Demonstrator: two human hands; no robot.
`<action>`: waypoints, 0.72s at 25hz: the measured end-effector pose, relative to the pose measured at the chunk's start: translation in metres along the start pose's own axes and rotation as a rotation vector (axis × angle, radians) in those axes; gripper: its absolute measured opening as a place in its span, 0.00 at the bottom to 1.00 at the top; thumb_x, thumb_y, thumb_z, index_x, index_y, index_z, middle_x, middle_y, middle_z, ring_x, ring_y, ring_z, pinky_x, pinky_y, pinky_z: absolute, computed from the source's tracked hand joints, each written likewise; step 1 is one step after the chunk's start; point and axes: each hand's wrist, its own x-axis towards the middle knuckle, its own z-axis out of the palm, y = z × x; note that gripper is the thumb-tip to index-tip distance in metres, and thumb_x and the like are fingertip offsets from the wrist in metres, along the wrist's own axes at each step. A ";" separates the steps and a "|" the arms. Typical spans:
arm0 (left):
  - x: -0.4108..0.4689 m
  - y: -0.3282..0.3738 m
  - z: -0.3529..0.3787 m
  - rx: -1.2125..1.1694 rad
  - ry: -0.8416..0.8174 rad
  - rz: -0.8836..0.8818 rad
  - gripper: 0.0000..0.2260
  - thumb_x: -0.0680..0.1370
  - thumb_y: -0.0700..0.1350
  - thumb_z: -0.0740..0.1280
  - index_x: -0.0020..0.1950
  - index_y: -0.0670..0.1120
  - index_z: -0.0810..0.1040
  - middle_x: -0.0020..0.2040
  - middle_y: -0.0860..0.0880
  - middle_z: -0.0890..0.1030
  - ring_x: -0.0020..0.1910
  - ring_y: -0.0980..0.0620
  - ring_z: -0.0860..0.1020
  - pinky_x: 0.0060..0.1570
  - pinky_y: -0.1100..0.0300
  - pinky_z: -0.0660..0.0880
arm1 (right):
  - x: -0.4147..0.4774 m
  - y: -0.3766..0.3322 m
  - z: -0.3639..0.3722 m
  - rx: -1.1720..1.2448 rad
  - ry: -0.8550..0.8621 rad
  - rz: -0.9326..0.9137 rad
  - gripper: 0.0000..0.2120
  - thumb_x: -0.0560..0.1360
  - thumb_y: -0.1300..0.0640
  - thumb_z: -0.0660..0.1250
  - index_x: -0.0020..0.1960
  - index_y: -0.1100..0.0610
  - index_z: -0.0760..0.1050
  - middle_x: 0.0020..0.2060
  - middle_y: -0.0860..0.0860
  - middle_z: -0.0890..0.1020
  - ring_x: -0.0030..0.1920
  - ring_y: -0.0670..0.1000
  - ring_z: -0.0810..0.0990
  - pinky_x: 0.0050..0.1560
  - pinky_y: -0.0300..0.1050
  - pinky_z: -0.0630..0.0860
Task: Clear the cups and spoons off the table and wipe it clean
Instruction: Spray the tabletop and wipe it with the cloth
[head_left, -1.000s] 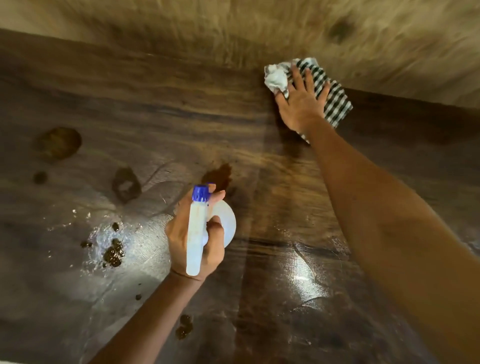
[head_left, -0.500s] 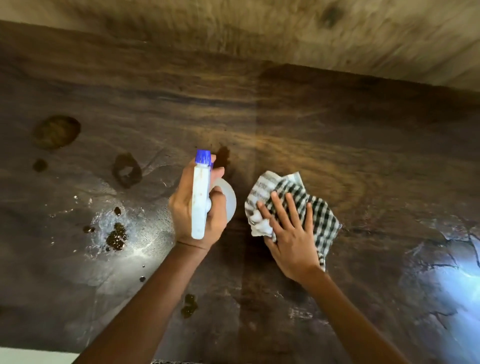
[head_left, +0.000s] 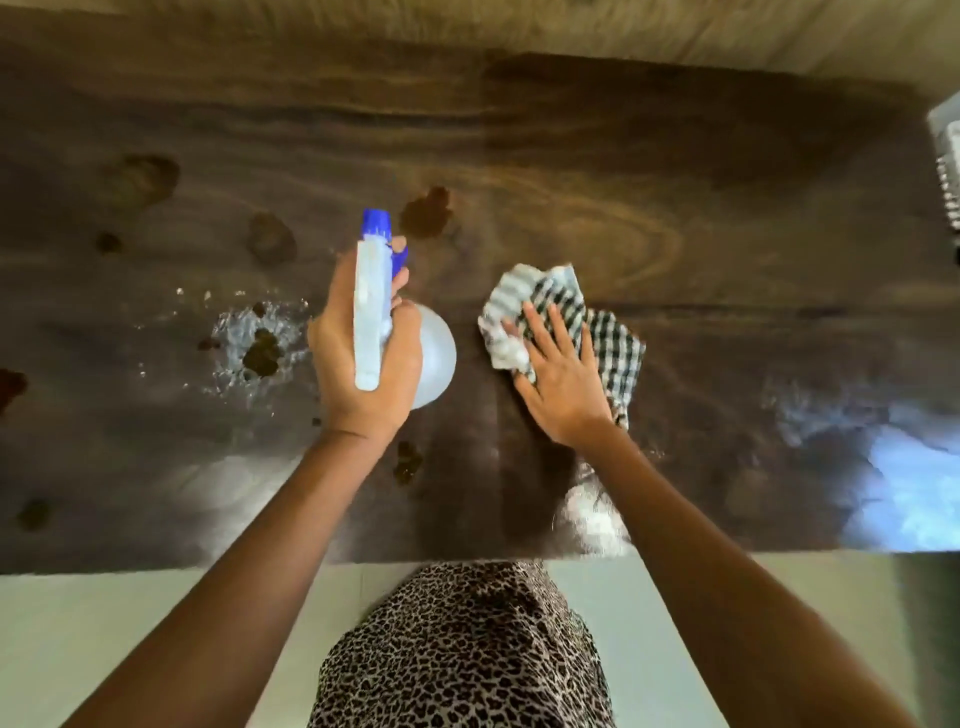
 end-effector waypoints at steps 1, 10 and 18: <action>-0.019 0.003 -0.015 0.007 -0.026 -0.007 0.20 0.70 0.32 0.62 0.60 0.46 0.75 0.50 0.66 0.79 0.51 0.63 0.78 0.57 0.51 0.76 | -0.038 -0.010 0.015 0.010 0.035 0.011 0.29 0.76 0.43 0.43 0.76 0.47 0.44 0.76 0.50 0.50 0.76 0.53 0.46 0.72 0.57 0.43; -0.180 0.011 -0.150 0.226 -0.361 -0.099 0.16 0.66 0.35 0.58 0.50 0.43 0.79 0.32 0.51 0.76 0.25 0.59 0.68 0.28 0.73 0.64 | -0.239 -0.076 0.070 0.408 0.133 0.183 0.26 0.78 0.58 0.61 0.74 0.57 0.59 0.73 0.52 0.58 0.74 0.53 0.55 0.71 0.62 0.58; -0.222 0.002 -0.151 0.451 -0.620 -0.244 0.03 0.70 0.34 0.61 0.41 0.37 0.74 0.35 0.40 0.77 0.32 0.41 0.73 0.29 0.52 0.70 | -0.268 -0.110 0.040 0.520 0.322 0.344 0.23 0.78 0.60 0.63 0.72 0.59 0.64 0.72 0.55 0.66 0.72 0.56 0.63 0.68 0.61 0.65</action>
